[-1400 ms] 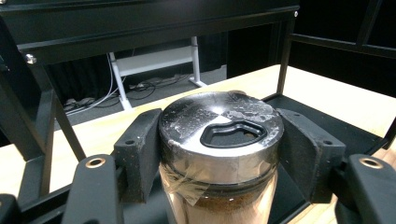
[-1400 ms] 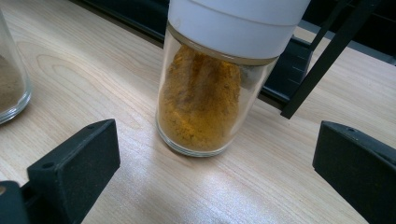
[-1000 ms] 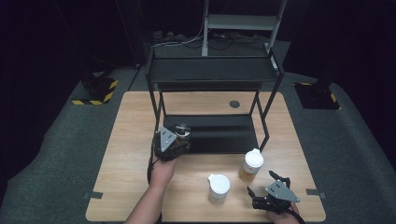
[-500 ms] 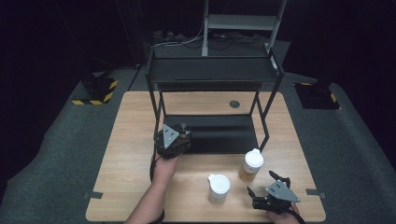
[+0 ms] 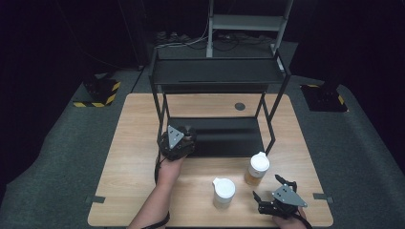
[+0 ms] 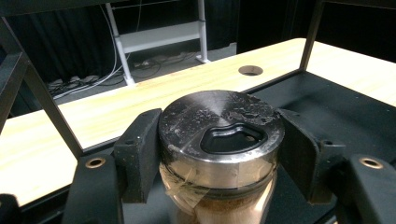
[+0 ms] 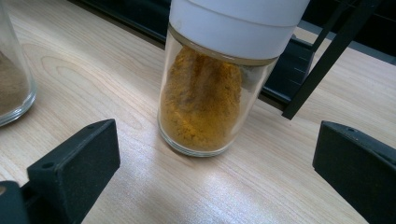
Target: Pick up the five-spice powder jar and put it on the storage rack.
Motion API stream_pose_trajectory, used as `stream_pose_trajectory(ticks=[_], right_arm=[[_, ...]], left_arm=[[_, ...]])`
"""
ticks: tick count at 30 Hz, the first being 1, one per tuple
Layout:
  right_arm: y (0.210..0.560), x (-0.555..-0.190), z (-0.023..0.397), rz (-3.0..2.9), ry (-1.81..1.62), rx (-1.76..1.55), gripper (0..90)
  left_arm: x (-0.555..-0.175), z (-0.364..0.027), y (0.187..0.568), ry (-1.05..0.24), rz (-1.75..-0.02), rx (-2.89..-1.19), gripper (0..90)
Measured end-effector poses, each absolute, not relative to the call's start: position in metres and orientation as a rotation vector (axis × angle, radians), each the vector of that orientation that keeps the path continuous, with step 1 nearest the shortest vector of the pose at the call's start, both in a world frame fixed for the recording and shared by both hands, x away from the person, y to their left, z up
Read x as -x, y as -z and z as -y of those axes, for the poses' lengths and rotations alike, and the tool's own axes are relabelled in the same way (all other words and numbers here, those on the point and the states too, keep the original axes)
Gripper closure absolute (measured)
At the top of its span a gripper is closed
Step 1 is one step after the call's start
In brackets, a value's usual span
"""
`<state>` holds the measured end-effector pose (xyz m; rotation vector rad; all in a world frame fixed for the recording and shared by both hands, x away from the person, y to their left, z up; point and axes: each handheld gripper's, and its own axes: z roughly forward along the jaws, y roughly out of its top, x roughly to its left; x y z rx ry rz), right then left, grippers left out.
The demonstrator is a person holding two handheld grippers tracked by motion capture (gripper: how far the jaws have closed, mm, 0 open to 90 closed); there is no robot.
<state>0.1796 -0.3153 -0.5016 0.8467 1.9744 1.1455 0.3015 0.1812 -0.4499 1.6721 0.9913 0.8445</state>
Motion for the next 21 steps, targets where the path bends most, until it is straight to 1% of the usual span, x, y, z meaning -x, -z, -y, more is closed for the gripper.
stream_pose_trajectory(ticks=[21], right_arm=[[0.502, -0.1797, 0.3163, -1.972, -1.152, -0.847, 0.0]], left_arm=[[-0.3091, -0.1782, 0.451, -0.823, -1.013, -1.688, 34.7]])
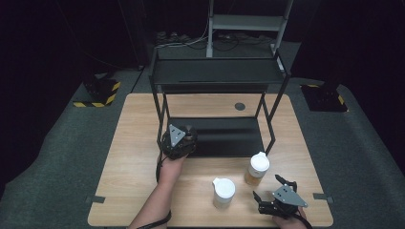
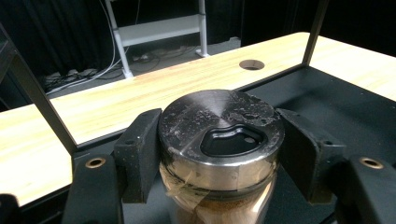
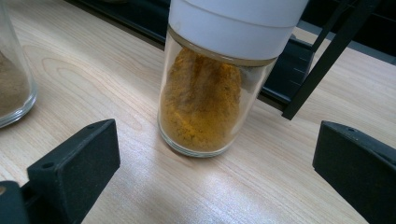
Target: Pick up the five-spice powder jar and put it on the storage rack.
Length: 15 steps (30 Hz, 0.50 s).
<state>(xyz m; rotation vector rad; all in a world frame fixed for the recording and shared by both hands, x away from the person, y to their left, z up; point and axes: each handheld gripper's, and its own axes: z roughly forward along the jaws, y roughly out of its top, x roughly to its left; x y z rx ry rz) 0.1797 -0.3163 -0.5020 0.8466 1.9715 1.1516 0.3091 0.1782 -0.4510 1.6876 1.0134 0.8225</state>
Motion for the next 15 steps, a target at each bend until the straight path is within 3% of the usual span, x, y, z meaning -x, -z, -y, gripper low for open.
stream_pose_trajectory(ticks=[15], right_arm=[[0.5022, -0.1795, 0.3163, -1.97, -1.152, -0.846, 0.0]], left_arm=[[-0.3102, -0.1822, 0.4539, -0.804, -1.033, -1.683, 34.3]])
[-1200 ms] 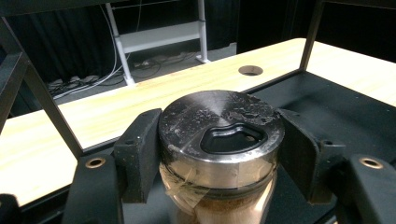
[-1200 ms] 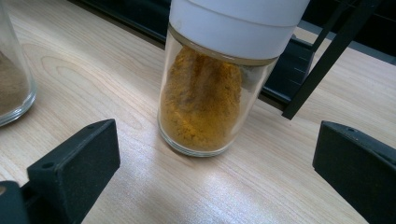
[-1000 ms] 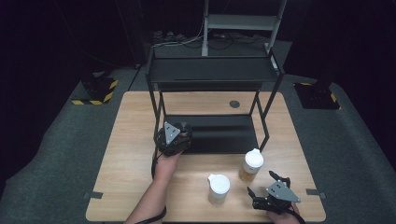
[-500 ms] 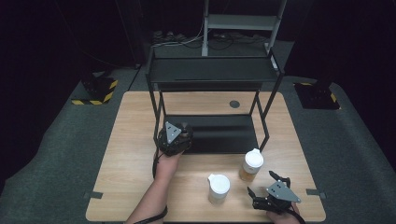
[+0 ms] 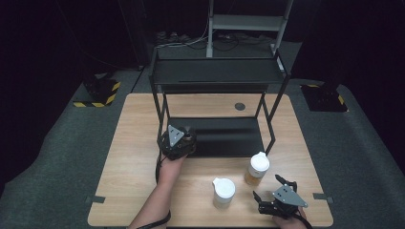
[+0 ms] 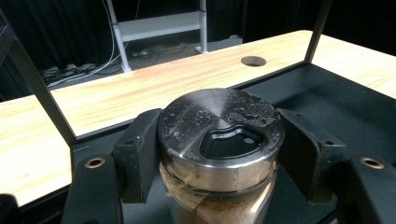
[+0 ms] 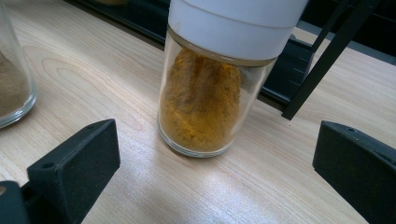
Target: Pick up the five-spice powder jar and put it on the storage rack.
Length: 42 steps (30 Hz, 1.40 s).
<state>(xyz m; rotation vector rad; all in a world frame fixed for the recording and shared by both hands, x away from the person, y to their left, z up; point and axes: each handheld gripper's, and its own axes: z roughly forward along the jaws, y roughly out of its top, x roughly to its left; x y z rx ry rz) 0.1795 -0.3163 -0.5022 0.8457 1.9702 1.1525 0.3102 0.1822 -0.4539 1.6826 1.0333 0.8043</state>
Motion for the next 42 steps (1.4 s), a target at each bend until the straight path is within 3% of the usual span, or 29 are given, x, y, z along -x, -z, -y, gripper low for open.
stream_pose_trajectory(ticks=[14, 42], right_arm=[[0.5023, -0.1794, 0.3162, -1.97, -1.152, -0.844, 0.0], [0.5024, -0.1795, 0.317, -1.971, -1.155, -0.843, 0.0]], left_arm=[[-0.31, -0.1815, 0.4547, -0.81, -1.03, -1.685, 33.4], [-0.3056, -0.1764, 0.4483, -0.85, -1.009, -1.677, 22.8]])
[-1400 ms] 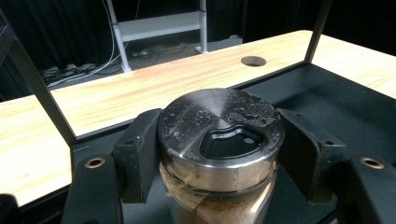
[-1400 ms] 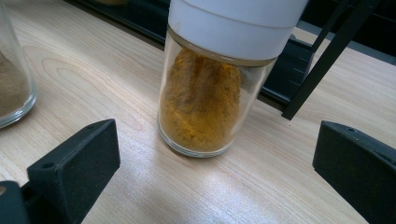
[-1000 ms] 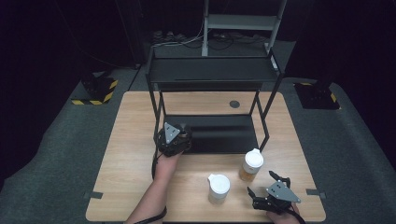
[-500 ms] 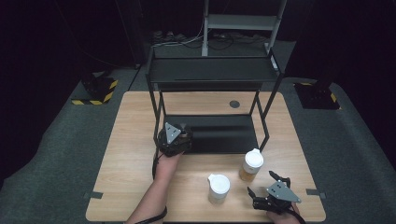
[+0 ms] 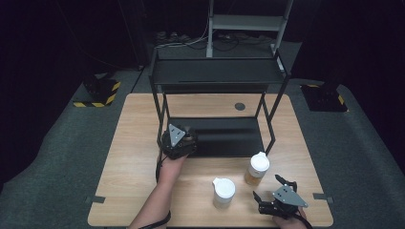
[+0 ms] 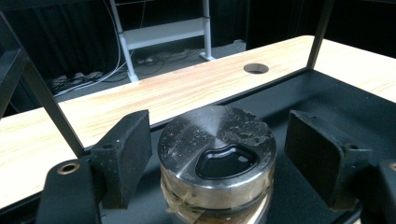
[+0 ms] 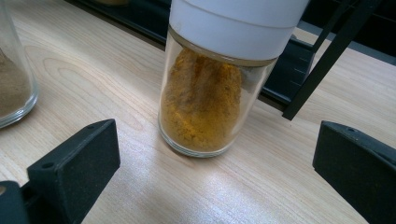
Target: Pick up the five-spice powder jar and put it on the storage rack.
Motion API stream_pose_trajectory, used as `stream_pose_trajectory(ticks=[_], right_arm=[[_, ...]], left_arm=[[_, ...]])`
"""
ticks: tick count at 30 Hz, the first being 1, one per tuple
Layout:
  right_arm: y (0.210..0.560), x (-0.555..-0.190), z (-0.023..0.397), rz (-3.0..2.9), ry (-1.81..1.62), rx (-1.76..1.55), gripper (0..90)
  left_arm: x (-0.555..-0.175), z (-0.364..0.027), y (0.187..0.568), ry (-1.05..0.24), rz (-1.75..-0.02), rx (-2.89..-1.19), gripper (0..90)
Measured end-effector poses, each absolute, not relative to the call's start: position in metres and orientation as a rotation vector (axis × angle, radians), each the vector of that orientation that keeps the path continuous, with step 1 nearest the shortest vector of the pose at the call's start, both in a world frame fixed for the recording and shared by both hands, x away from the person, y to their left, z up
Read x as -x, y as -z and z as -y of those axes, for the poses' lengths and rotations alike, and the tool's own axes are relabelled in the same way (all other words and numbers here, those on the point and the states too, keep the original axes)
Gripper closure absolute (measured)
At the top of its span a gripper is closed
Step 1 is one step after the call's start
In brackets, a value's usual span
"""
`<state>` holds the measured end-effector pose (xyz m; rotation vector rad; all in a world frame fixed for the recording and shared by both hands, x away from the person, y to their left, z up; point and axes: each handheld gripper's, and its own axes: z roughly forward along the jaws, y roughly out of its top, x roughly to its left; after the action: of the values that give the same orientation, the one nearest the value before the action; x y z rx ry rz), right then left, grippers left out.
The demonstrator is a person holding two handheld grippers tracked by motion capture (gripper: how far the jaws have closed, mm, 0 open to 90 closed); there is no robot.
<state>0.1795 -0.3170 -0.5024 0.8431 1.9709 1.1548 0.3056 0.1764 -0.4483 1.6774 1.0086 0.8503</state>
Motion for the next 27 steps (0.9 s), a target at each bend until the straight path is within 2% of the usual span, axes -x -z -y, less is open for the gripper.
stream_pose_trajectory(ticks=[20, 27], right_arm=[[0.502, -0.18, 0.316, -1.977, -1.149, -0.844, 0.0], [0.502, -0.18, 0.316, -1.976, -1.15, -0.846, 0.0]], left_arm=[[-0.286, -0.18, 0.439, -0.872, -0.969, -1.67, 11.6], [-0.276, -0.183, 0.433, -0.883, -0.965, -1.654, 1.3]])
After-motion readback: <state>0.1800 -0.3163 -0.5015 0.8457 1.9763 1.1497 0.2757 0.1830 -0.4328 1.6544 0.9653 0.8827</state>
